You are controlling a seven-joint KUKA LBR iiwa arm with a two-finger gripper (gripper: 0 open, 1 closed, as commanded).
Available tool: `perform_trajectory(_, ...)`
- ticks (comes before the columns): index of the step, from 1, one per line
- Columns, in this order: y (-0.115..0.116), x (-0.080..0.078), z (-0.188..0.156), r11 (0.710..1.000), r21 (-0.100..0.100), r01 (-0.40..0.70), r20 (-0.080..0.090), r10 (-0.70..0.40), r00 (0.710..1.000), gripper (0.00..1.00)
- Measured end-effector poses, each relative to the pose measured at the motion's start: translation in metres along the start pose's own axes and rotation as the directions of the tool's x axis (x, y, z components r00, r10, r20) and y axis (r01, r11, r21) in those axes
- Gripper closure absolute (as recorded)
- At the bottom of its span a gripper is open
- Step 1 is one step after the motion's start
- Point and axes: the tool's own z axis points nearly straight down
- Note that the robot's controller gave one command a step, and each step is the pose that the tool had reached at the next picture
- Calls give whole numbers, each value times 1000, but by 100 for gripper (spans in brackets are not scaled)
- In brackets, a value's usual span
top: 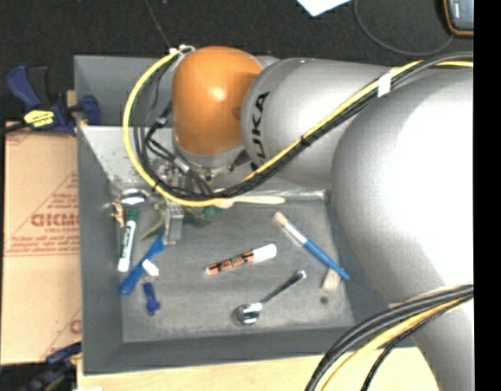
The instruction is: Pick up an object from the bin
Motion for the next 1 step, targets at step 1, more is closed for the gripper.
perform_trajectory(1, -1, -2, -6, 1000, -2, -6, 8, 6, 1000, 0)
